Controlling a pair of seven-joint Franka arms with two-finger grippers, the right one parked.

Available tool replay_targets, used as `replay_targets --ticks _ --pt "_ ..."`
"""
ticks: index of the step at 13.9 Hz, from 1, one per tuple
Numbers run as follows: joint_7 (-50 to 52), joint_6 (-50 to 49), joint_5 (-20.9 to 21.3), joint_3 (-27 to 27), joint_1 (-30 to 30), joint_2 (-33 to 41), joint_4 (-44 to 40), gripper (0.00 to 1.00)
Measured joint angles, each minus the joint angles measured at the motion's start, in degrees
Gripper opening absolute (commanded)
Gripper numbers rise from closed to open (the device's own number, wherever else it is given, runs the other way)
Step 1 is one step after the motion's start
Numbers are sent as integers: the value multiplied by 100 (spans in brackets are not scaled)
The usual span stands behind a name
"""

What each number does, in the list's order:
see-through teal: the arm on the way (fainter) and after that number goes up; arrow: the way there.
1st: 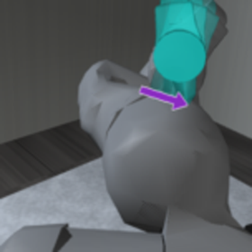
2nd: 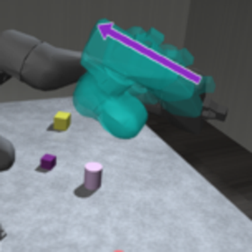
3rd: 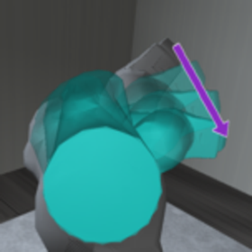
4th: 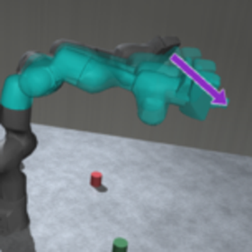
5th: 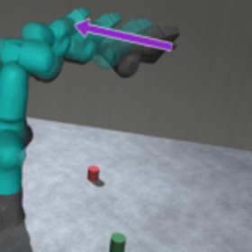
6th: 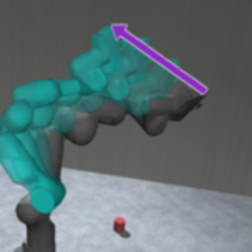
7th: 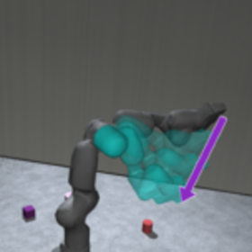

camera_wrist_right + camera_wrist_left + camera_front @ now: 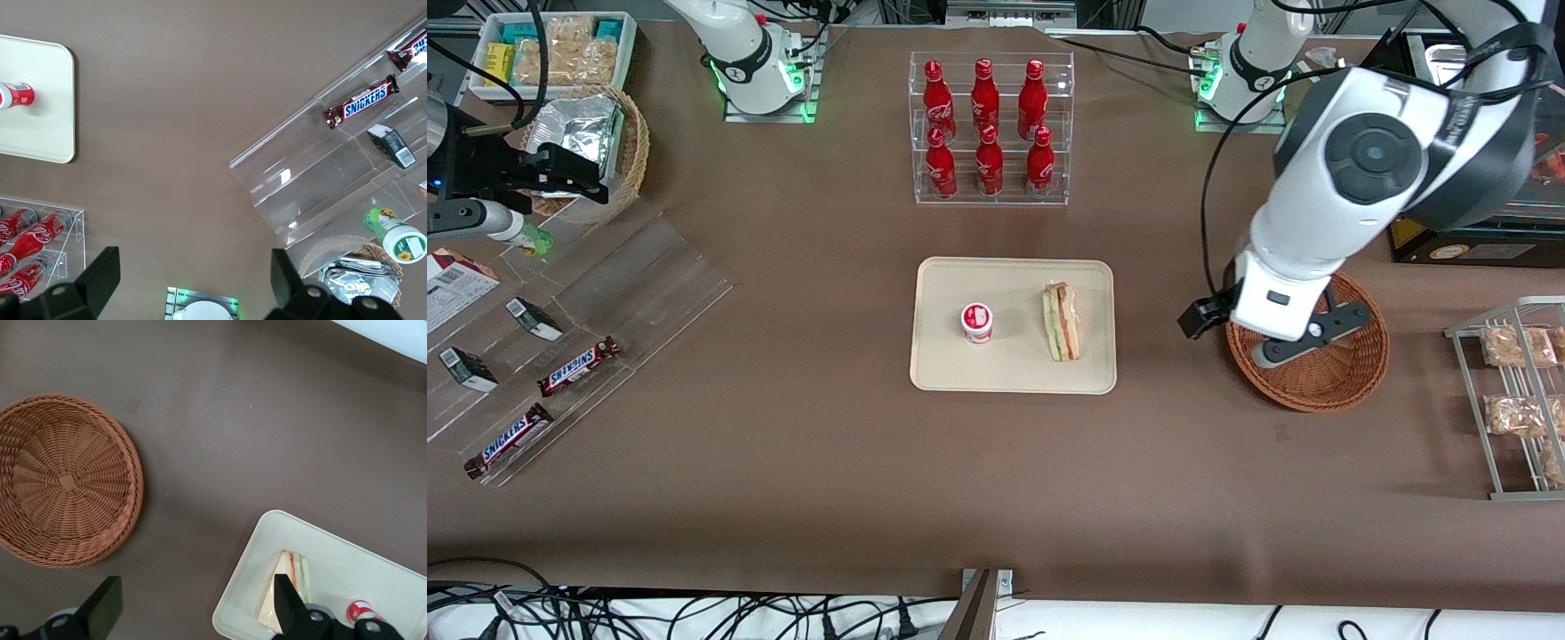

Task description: Place sandwich from basket to tray

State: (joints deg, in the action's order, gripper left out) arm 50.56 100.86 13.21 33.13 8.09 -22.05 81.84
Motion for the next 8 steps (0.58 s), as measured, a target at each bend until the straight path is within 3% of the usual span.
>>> replay_targets --ticks 3,8 --pt "-782 -164 -469 -118 326 239 -2 100" --pt "-2236 -742 -953 -1100 313 814 -1 100"
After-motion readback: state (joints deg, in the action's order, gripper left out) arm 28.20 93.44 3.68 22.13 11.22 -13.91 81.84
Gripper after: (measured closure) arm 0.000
